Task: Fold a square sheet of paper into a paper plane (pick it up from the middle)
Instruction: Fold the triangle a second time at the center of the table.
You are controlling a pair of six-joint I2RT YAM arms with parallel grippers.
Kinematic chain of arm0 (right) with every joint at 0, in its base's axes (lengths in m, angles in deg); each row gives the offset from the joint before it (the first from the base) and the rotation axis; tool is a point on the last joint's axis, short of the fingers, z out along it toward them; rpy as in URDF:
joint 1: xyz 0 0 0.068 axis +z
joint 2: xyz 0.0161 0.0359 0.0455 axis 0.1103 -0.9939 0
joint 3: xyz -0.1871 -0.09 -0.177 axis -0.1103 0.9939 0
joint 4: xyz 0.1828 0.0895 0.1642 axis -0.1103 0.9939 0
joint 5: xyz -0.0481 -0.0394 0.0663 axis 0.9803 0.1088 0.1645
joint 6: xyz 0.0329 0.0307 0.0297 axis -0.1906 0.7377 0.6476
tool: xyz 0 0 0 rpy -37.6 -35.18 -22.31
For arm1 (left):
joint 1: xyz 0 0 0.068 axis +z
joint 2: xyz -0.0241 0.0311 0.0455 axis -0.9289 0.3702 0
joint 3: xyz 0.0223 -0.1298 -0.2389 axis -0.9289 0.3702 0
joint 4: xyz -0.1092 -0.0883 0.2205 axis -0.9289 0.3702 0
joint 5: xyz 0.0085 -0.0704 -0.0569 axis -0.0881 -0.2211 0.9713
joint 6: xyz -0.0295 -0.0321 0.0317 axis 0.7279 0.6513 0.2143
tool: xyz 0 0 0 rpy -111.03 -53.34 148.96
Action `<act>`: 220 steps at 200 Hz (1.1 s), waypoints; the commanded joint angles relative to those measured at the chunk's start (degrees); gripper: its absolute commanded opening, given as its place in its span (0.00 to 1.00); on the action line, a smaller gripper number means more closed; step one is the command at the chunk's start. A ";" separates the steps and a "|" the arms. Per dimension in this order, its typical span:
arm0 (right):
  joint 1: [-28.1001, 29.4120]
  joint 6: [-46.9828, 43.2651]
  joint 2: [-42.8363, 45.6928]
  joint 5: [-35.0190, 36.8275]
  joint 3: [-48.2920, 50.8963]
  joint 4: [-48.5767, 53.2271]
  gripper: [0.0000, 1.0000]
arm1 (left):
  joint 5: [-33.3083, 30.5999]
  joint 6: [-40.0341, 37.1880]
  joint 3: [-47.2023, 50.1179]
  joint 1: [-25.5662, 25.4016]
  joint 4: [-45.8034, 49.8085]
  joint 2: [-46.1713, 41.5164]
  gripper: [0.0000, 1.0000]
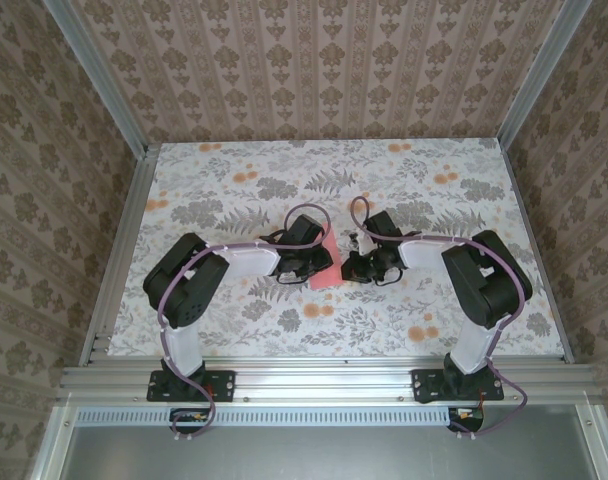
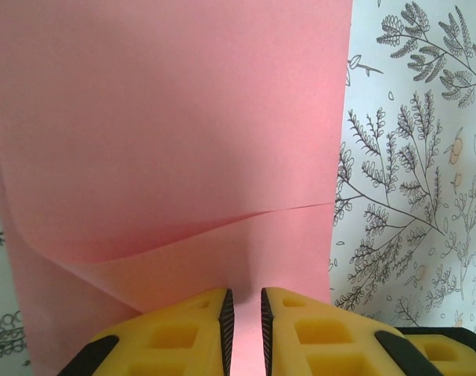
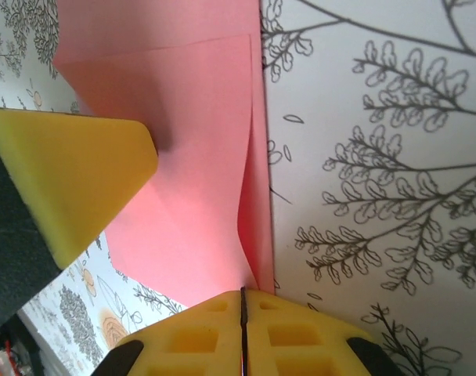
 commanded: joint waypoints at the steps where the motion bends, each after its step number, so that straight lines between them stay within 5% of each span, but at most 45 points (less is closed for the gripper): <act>1: -1.55 -0.30 -0.45 -1.61 2.37 5.21 0.11 | -1.32 0.71 -0.54 0.54 1.99 2.01 0.20; 125: -2.52 1.34 7.45 -4.91 0.15 5.23 0.11 | -0.91 0.35 -0.83 0.66 2.06 2.38 0.18; 220: 1.32 2.45 -5.01 -3.86 -7.58 4.87 0.12 | -0.45 0.25 -1.45 0.65 2.08 2.31 0.19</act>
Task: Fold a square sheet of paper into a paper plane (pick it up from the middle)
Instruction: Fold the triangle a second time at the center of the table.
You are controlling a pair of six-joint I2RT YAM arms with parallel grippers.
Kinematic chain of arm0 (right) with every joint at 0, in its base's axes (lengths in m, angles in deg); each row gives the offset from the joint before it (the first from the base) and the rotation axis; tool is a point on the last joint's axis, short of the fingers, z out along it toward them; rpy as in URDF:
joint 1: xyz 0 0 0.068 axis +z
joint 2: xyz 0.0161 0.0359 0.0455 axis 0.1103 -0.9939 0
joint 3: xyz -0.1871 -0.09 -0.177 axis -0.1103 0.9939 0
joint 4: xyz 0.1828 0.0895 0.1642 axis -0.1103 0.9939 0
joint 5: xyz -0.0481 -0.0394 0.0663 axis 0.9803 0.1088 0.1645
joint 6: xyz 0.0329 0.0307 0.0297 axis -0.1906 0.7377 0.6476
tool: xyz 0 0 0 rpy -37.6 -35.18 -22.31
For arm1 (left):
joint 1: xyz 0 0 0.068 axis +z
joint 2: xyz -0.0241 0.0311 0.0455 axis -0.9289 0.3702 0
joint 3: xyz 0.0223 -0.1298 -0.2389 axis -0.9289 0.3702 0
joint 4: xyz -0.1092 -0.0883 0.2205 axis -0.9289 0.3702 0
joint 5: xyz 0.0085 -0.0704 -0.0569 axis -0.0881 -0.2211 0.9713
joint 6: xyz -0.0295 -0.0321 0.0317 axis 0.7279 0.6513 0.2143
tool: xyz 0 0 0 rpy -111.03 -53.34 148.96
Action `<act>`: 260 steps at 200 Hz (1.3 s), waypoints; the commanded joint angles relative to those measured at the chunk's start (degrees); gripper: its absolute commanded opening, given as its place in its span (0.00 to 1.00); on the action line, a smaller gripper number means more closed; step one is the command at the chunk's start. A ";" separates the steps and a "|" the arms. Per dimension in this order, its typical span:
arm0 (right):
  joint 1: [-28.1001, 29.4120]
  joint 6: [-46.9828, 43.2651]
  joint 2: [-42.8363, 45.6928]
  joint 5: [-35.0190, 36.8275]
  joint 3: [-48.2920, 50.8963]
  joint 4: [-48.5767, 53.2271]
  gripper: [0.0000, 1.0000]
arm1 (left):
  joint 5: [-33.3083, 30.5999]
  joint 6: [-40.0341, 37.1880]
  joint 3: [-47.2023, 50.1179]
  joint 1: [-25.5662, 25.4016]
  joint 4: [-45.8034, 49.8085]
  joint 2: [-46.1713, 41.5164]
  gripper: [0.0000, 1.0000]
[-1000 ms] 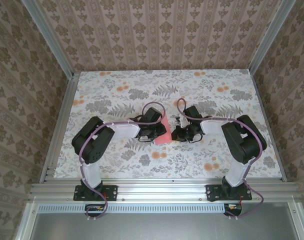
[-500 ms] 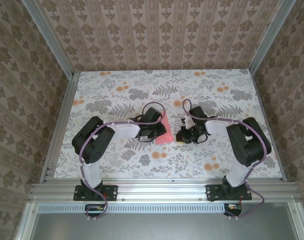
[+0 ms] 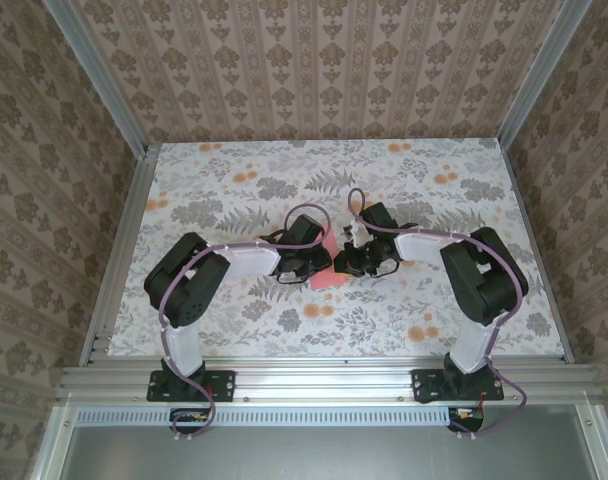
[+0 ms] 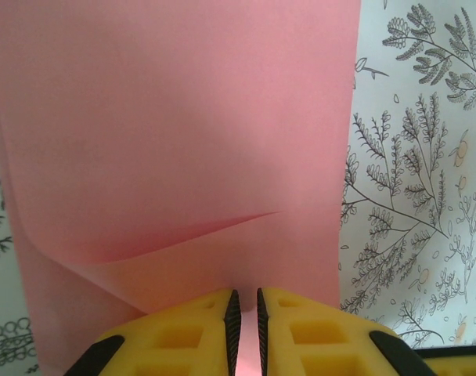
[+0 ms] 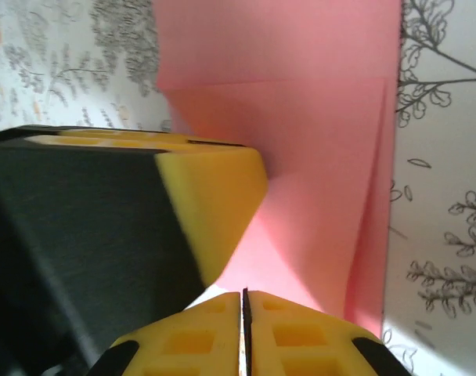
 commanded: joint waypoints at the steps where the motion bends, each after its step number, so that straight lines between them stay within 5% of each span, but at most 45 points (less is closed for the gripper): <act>1: 0.36 -0.30 -2.86 1.48 -1.84 2.76 0.12 | -0.71 0.23 -1.27 0.54 2.03 2.00 0.19; 47: 0.11 -3.77 -4.62 8.72 -0.99 8.26 0.10 | -0.90 -0.92 -1.27 1.06 2.45 1.26 0.19; 260: -1.65 -3.03 -4.37 6.41 1.59 6.97 0.07 | -0.84 -5.60 7.19 12.88 -1.47 -2.54 0.18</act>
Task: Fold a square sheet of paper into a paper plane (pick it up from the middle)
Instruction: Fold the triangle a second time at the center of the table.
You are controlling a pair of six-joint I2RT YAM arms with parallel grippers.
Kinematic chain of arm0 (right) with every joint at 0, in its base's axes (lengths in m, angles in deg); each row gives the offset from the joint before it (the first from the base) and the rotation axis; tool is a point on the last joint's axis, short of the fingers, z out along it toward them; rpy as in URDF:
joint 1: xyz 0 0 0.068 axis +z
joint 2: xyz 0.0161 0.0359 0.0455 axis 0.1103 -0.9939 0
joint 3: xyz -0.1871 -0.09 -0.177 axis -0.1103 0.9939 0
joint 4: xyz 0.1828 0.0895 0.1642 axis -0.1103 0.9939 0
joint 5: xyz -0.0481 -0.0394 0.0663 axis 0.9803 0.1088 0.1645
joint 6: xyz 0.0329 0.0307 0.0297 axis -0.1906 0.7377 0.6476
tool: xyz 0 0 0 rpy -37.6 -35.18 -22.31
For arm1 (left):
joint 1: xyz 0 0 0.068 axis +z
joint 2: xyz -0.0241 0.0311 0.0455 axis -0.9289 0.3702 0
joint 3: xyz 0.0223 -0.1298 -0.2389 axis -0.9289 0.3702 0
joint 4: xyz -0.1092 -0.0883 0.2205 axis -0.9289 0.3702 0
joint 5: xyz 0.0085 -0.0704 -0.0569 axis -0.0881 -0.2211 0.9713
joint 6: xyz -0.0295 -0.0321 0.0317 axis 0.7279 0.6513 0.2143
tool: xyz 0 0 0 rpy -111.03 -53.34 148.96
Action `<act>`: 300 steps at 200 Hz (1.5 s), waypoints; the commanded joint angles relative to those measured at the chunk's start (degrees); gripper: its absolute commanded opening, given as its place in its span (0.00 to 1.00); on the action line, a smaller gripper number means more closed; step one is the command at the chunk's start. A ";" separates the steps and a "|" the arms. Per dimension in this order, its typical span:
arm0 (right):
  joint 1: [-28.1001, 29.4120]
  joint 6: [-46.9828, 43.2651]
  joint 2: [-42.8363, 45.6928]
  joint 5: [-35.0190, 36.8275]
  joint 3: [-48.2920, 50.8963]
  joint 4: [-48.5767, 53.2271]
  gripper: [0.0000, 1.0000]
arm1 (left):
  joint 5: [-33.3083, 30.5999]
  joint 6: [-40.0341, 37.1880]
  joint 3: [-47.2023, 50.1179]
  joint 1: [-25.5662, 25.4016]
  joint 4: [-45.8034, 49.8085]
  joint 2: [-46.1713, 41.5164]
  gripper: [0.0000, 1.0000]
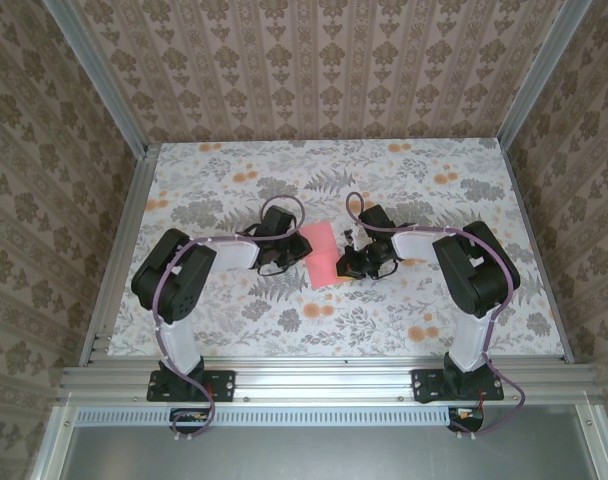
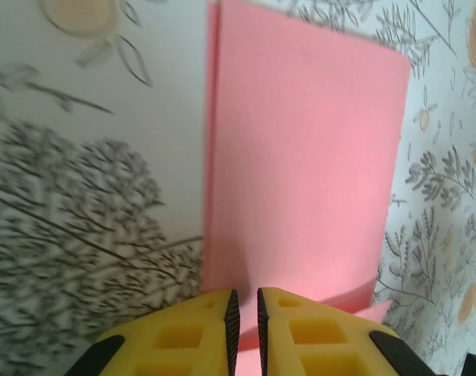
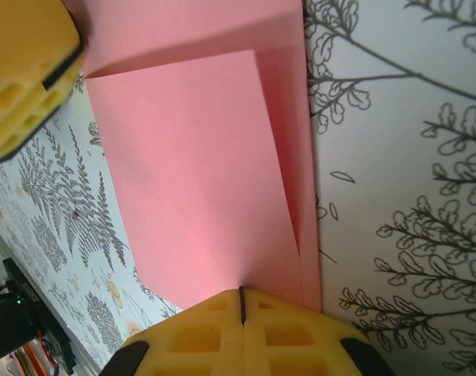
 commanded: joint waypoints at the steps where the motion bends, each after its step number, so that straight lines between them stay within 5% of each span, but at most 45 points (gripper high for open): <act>1: -0.78 -0.59 -1.33 4.37 2.25 5.14 0.07 | -4.84 -2.52 2.04 2.44 4.90 -0.77 0.18; 57: -0.78 0.13 -1.07 3.63 1.88 4.52 0.07 | -3.18 -4.25 1.68 3.34 5.74 -5.41 0.20; 139: -0.75 0.88 -0.77 3.10 1.24 3.81 0.07 | 1.68 -3.34 -5.57 -6.51 3.68 -0.82 0.18; 300: 2.68 4.80 -1.89 -0.14 -6.92 2.43 0.10 | -2.25 -1.21 -3.98 -6.27 5.29 4.50 0.15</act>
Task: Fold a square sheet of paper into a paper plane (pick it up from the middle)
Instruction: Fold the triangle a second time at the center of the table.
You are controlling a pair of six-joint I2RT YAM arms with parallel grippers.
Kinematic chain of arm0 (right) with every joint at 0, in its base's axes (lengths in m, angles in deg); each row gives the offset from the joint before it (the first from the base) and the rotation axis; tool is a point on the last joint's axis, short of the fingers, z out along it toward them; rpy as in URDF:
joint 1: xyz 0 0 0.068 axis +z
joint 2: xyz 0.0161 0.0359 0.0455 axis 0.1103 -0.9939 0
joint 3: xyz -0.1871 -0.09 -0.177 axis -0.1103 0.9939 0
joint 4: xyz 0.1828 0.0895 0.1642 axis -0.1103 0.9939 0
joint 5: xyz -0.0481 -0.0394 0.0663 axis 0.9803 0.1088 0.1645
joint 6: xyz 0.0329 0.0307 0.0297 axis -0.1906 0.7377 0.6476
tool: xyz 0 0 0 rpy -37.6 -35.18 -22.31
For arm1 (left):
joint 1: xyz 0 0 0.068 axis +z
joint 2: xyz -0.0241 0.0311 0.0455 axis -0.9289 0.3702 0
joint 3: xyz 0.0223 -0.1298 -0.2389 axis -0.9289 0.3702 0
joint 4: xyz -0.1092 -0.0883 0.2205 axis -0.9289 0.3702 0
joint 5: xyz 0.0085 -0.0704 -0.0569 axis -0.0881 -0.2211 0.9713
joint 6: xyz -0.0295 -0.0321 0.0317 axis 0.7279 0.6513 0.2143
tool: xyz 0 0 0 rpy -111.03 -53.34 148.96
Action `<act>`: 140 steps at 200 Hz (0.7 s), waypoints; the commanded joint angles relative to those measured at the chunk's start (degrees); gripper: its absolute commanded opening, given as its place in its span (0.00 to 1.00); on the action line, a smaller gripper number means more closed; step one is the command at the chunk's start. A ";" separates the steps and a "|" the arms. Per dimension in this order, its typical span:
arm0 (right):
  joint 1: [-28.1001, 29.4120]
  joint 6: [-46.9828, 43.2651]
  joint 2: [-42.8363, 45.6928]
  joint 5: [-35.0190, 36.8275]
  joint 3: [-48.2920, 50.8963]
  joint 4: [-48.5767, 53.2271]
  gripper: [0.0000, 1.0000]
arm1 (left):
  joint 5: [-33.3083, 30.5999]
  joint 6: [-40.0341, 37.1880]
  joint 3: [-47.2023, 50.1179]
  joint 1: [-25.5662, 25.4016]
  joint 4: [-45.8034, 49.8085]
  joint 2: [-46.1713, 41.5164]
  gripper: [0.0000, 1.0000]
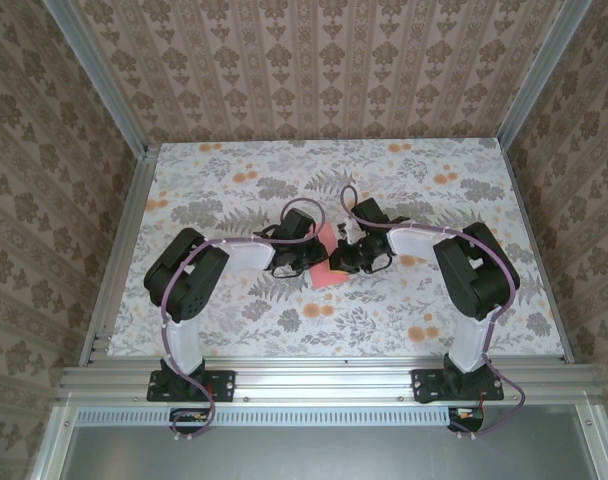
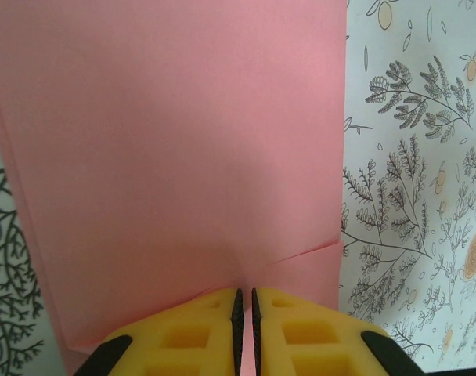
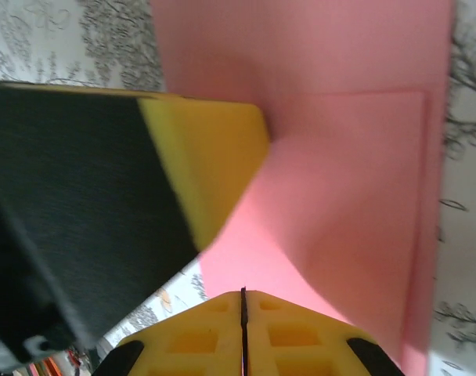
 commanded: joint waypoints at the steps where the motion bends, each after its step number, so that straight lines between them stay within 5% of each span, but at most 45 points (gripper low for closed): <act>1: 0.34 1.75 -2.59 0.03 -2.11 0.34 0.10 | -2.36 0.21 0.95 0.24 2.82 1.29 0.15; 69: 0.45 -3.44 -4.37 7.80 -2.41 7.68 0.10 | -2.70 0.13 0.92 0.32 3.62 1.71 0.15; 140: -2.83 -3.13 -1.25 2.68 2.96 5.10 0.11 | -3.56 0.22 2.16 0.96 4.33 2.14 0.14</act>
